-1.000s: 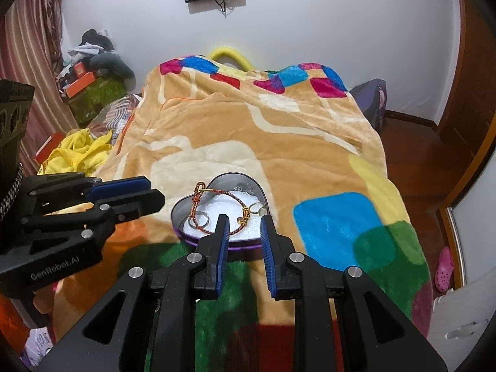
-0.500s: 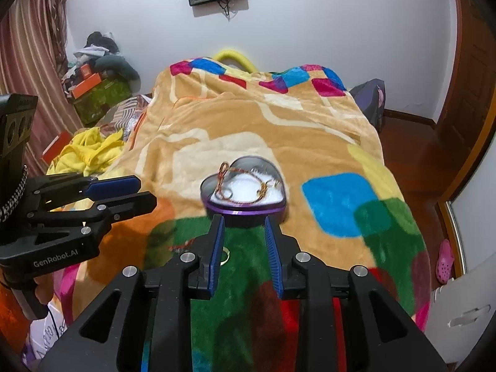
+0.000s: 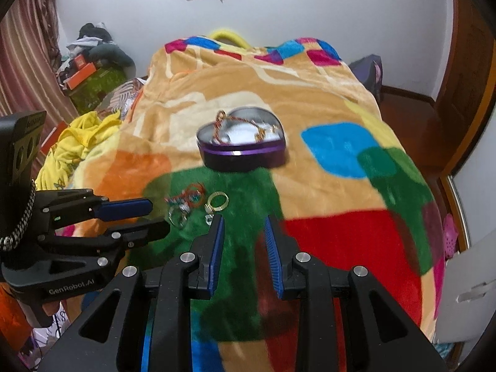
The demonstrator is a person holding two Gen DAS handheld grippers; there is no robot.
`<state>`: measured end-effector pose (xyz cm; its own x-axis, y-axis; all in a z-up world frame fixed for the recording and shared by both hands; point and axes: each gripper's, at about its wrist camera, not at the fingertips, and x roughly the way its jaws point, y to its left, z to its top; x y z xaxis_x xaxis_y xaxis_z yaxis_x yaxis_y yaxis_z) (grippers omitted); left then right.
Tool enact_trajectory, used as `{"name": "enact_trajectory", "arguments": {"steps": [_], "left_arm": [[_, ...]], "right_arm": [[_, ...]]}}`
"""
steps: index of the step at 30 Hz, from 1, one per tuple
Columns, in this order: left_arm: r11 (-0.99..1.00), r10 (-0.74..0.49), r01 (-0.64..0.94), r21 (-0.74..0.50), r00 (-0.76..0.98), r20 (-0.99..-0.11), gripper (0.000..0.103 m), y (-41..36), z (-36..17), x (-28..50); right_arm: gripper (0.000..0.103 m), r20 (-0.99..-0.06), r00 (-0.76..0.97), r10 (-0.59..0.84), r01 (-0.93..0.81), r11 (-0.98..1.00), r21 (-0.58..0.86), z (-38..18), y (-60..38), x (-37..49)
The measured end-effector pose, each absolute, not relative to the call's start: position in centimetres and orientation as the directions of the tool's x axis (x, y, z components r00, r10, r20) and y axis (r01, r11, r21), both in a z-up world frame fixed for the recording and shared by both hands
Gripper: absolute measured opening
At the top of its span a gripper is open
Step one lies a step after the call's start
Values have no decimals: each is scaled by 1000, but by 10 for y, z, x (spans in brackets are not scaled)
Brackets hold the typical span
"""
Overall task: Organize jewelry
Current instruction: 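Return both tools to the pile and close each on a silver piece, then carry both silver pieces to the heart tin and lower them inside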
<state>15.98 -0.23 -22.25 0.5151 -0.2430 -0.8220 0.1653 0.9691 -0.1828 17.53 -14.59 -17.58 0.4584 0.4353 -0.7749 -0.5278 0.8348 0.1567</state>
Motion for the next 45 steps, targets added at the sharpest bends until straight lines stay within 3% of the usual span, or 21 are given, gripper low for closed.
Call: {"name": "enact_trajectory", "arguments": {"steps": [10, 15, 30, 36, 45], "left_arm": [[969, -247, 105, -225, 499, -831, 32, -1, -238, 184], [971, -234, 83, -223, 510, -828, 14, 5, -240, 188], [983, -181, 67, -174, 563, -807, 14, 23, -227, 166], [985, -164, 57, -161, 583, -796, 14, 26, -222, 165], [983, -174, 64, -172, 623, -763, 14, 28, -203, 165]], "right_arm": [[24, -791, 447, 418, -519, 841, 151, -187, -152, 171], [24, -794, 432, 427, -534, 831, 157, -191, -147, 169], [24, -781, 424, 458, -601, 788, 136, -204, -111, 171], [9, -781, 448, 435, -603, 792, 95, -210, -104, 172], [9, -760, 480, 437, -589, 803, 90, -196, -110, 170]]}}
